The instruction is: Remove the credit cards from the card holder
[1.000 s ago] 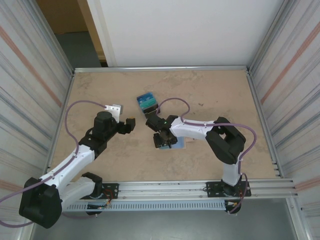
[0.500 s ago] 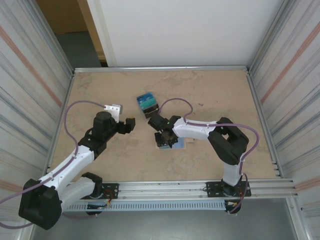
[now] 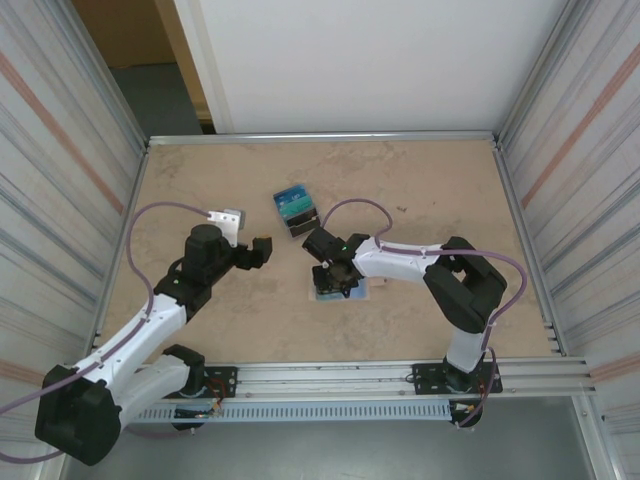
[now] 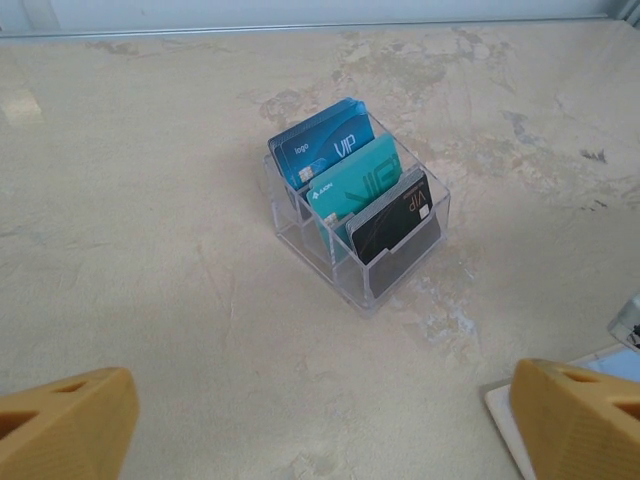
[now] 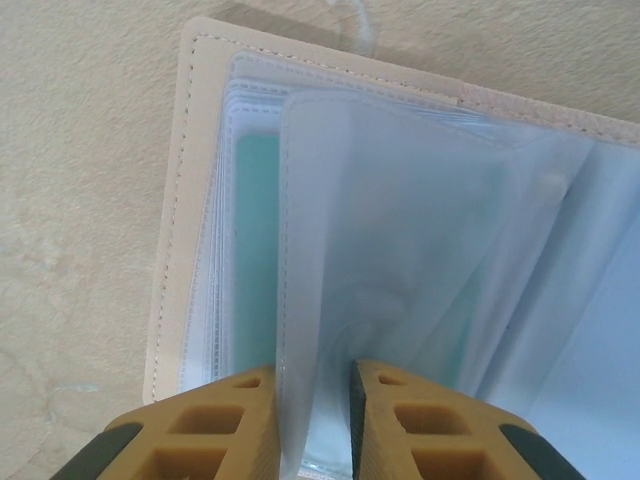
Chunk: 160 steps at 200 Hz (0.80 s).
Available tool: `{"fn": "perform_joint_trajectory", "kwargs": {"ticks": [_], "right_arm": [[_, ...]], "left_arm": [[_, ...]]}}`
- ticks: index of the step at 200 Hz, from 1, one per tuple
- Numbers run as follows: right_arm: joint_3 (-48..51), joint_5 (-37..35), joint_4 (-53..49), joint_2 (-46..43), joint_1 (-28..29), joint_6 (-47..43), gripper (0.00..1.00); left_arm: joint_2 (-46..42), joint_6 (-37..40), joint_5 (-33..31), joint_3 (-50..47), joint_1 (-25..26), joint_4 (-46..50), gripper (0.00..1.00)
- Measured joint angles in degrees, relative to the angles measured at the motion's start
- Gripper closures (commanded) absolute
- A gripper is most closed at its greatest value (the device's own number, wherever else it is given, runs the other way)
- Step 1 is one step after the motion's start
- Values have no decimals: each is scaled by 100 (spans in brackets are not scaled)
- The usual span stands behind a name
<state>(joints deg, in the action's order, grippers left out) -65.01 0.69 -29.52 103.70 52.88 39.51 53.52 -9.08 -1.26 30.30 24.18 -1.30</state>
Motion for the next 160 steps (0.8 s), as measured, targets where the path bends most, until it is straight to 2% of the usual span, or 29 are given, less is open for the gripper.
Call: {"fn": "perform_joint_trajectory", "kwargs": {"ticks": [34,65,83,109,160], "right_arm": [[-42,48,-70,9,210,-94,76],[-229,-127,-315,13,295,-114,62],[-354,-372,-520,13,306,-118,59],[-509,-704,-789,13,343,-118,59],[-603,-953,-1110,17,354,-116,67]], "left_arm": [[-39,15,-348,13,339,-2,1],[-15,26,-542,103,479,-11,1],[46,26,-619,177,483,-31,1],[68,24,-702,205,483,-37,1],[70,26,-793,214,483,-31,1]]}}
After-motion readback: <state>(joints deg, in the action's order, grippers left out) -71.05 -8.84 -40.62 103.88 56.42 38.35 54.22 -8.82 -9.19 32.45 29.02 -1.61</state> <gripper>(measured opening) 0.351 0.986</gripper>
